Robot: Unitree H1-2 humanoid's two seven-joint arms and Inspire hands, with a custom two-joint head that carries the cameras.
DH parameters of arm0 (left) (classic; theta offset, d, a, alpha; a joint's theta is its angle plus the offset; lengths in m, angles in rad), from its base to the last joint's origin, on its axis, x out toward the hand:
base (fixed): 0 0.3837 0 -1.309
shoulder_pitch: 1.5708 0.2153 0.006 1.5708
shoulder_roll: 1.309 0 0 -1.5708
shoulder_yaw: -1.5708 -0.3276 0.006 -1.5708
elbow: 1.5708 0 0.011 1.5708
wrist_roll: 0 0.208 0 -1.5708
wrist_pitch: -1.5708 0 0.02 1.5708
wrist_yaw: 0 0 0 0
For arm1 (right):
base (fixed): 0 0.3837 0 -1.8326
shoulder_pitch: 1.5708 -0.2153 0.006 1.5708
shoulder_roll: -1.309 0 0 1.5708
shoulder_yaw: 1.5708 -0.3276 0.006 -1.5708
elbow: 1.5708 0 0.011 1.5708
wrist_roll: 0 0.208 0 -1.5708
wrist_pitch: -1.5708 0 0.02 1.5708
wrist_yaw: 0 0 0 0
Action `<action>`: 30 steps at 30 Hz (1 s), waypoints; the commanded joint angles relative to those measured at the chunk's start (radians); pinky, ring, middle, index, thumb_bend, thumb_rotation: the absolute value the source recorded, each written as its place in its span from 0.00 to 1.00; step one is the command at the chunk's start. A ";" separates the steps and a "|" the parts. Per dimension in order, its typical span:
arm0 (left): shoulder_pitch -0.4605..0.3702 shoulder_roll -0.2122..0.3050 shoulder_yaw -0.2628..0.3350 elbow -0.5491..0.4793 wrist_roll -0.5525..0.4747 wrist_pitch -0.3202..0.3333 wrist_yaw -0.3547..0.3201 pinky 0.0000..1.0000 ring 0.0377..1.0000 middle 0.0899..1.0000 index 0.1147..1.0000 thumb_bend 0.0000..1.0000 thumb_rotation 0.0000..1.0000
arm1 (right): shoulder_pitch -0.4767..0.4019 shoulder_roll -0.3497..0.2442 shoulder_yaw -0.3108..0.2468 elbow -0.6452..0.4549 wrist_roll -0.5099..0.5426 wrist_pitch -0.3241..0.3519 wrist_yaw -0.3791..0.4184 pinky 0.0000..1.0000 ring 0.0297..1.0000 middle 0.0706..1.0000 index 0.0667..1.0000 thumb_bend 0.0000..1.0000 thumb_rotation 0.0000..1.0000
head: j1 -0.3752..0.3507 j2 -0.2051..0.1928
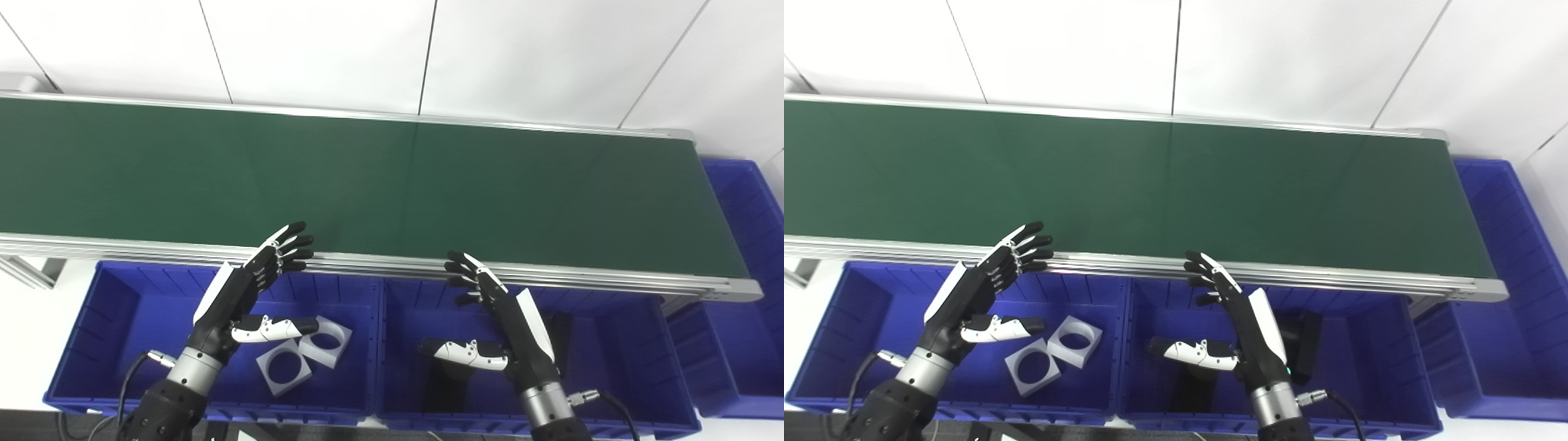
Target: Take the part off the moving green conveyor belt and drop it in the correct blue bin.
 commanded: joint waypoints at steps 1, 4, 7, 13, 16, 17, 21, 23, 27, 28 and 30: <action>0.000 -0.004 0.010 -0.019 -0.043 -0.022 0.007 0.80 0.82 0.87 0.92 0.91 0.36 | -0.009 0.006 0.004 -0.034 -0.009 -0.014 -0.012 0.66 0.77 0.82 0.86 0.80 0.39 | 0.000 0.003; -0.003 0.000 0.008 -0.022 -0.040 -0.011 0.006 0.80 0.82 0.87 0.91 0.92 0.37 | -0.009 0.009 0.002 -0.034 0.001 -0.007 -0.007 0.67 0.77 0.82 0.86 0.80 0.39 | 0.001 0.001; -0.006 0.005 0.003 -0.018 -0.020 -0.023 0.007 0.79 0.82 0.86 0.90 0.92 0.37 | -0.008 0.011 0.001 -0.037 0.005 -0.002 -0.006 0.67 0.77 0.82 0.87 0.81 0.38 | 0.001 -0.002; -0.006 0.005 0.005 -0.014 -0.019 -0.027 0.007 0.76 0.81 0.86 0.89 0.92 0.36 | -0.005 0.012 0.004 -0.040 -0.019 0.002 -0.011 0.66 0.77 0.82 0.87 0.80 0.42 | -0.020 -0.009; -0.004 0.004 0.009 -0.011 -0.025 -0.036 0.008 0.75 0.81 0.86 0.89 0.91 0.34 | -0.002 0.019 0.005 -0.034 -0.028 -0.005 -0.021 0.65 0.76 0.82 0.87 0.80 0.42 | -0.036 -0.017; -0.003 0.004 0.010 -0.009 -0.025 -0.040 0.009 0.74 0.81 0.86 0.88 0.91 0.34 | -0.001 0.022 0.005 -0.031 -0.031 -0.008 -0.024 0.65 0.76 0.82 0.87 0.79 0.42 | -0.049 -0.022; 0.001 0.008 0.016 0.000 -0.039 -0.053 0.005 0.74 0.81 0.86 0.89 0.91 0.34 | 0.001 0.031 0.012 -0.022 -0.041 -0.010 -0.032 0.65 0.76 0.82 0.87 0.80 0.43 | -0.118 -0.037; 0.001 0.013 0.019 0.005 -0.062 -0.060 -0.004 0.74 0.81 0.86 0.88 0.90 0.32 | 0.001 0.036 0.017 -0.016 -0.051 -0.014 -0.039 0.65 0.77 0.83 0.87 0.79 0.44 | -0.141 -0.038; -0.003 0.023 0.022 0.025 -0.077 -0.090 -0.013 0.74 0.80 0.86 0.88 0.88 0.29 | 0.000 0.048 0.025 0.000 -0.065 -0.018 -0.055 0.66 0.77 0.83 0.86 0.81 0.45 | -0.166 -0.053; -0.002 0.024 0.022 0.027 -0.080 -0.093 -0.014 0.74 0.80 0.86 0.88 0.88 0.28 | 0.000 0.050 0.025 0.002 -0.065 -0.016 -0.057 0.65 0.77 0.82 0.86 0.82 0.46 | -0.165 -0.054; 0.000 0.023 0.022 0.031 -0.103 -0.090 -0.021 0.74 0.81 0.87 0.88 0.88 0.26 | 0.002 0.056 0.024 0.005 -0.057 -0.017 -0.059 0.64 0.77 0.82 0.85 0.83 0.45 | -0.155 -0.058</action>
